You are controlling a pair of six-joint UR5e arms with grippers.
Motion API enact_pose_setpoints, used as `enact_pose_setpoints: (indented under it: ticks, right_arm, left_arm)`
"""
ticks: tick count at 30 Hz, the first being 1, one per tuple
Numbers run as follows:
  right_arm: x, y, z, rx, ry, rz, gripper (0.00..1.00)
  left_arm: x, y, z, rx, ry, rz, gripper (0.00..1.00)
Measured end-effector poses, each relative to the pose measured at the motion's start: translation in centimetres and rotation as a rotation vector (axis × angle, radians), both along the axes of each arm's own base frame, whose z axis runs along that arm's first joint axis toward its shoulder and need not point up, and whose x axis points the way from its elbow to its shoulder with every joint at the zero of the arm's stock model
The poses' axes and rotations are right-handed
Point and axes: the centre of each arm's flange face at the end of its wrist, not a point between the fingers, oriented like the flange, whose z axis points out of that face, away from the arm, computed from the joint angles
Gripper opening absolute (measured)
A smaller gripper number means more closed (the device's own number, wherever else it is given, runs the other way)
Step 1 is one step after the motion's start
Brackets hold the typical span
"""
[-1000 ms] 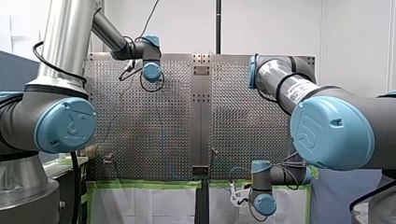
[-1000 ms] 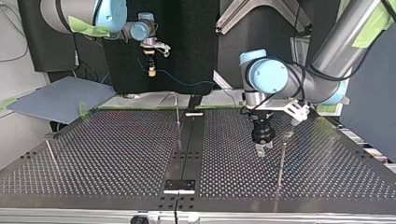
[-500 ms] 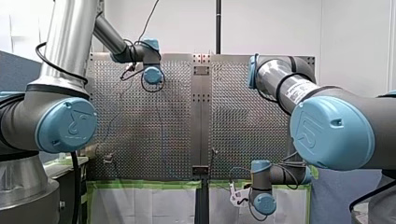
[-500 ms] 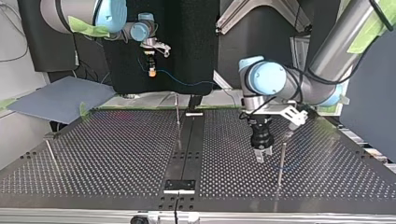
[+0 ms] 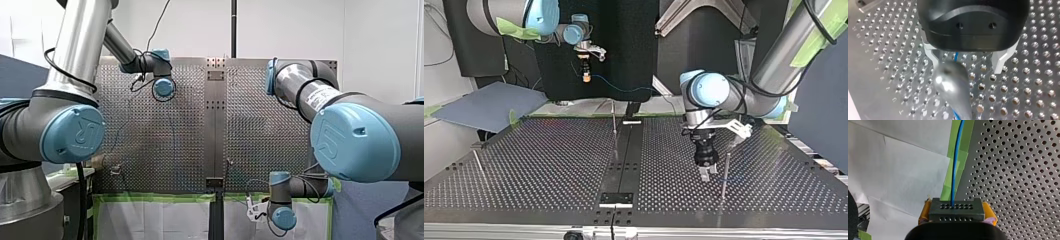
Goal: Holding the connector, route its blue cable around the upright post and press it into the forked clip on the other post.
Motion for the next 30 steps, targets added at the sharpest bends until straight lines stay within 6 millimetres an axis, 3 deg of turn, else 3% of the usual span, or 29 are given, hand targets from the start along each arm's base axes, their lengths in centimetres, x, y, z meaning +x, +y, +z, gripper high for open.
enact_pose_setpoints:
  ticks: [8, 14, 19, 30]
  right_arm:
    - [0.0, 0.0, 0.0, 0.004, 0.003, 0.001, 0.00]
    - [0.0, 0.0, 0.0, 0.003, 0.005, 0.000, 0.00]
    - [0.0, 0.0, 0.0, 0.002, 0.006, 0.000, 0.00]
    - [0.0, 0.0, 0.0, 0.002, 0.007, 0.001, 0.00]
  left_arm:
    - [1.8, -0.2, -1.1, -0.018, -0.038, -0.002, 1.00]
    - [2.2, 0.0, -0.9, -0.031, -0.081, 0.013, 1.00]
    - [2.3, 0.1, -0.7, -0.026, -0.103, 0.025, 1.00]
    - [1.4, 0.4, -2.8, 0.032, -0.054, 0.053, 1.00]
